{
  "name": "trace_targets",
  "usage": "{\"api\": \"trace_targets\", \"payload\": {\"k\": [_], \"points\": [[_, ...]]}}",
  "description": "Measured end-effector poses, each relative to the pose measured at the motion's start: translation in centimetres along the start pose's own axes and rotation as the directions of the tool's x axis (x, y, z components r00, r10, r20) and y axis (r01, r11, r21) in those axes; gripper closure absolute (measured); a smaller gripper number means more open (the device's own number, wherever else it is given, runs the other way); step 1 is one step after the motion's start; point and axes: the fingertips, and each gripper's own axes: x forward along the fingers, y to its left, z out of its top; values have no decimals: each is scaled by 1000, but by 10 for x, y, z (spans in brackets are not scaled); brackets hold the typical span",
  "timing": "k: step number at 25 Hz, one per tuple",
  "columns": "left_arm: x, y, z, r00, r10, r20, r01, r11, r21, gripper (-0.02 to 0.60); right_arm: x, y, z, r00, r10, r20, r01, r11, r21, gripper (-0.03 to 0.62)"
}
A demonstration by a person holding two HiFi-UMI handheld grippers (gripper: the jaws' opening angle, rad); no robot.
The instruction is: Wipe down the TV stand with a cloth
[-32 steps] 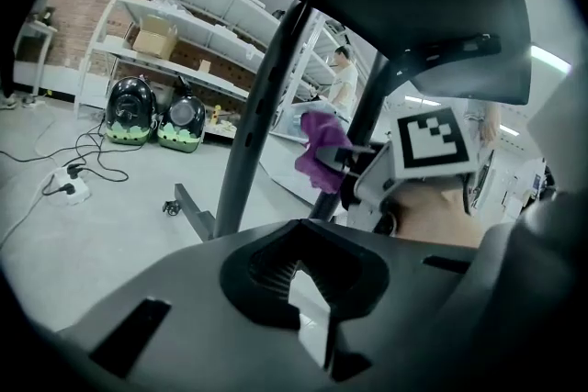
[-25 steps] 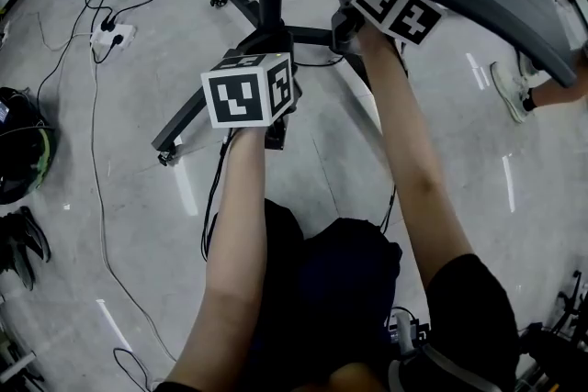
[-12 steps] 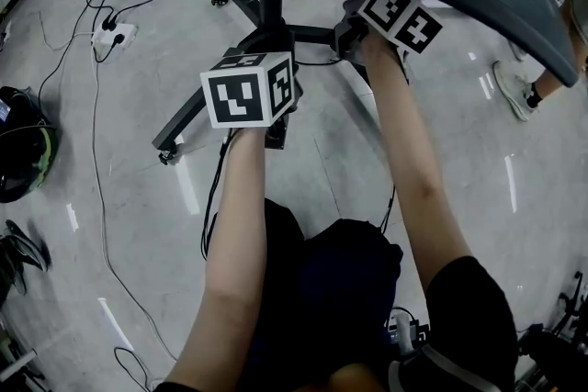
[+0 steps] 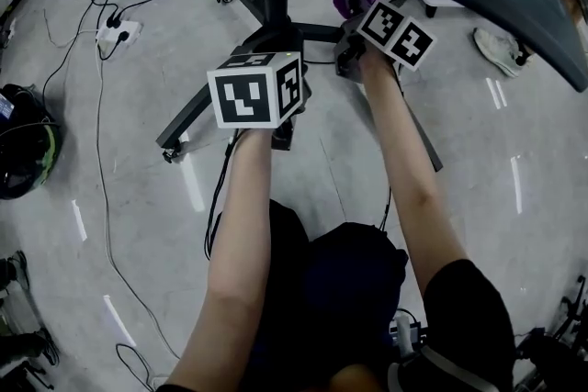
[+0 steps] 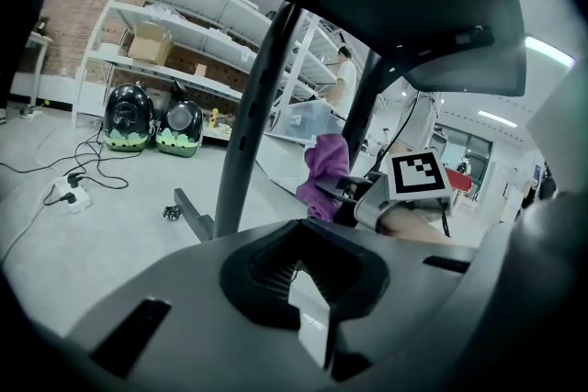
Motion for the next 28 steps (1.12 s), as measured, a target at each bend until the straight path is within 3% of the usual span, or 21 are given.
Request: {"api": "trace_targets", "payload": {"k": [14,28], "points": [[7,1,-5,1000,-1,-15,1,1000,4,575,12,-47,-65,992,-47,-113,57,994,89,505],[9,-2,-7,1000,-8,-28,8,1000,21,575,19,-93,-141,966,-103,-239,141,979,145,505]]}}
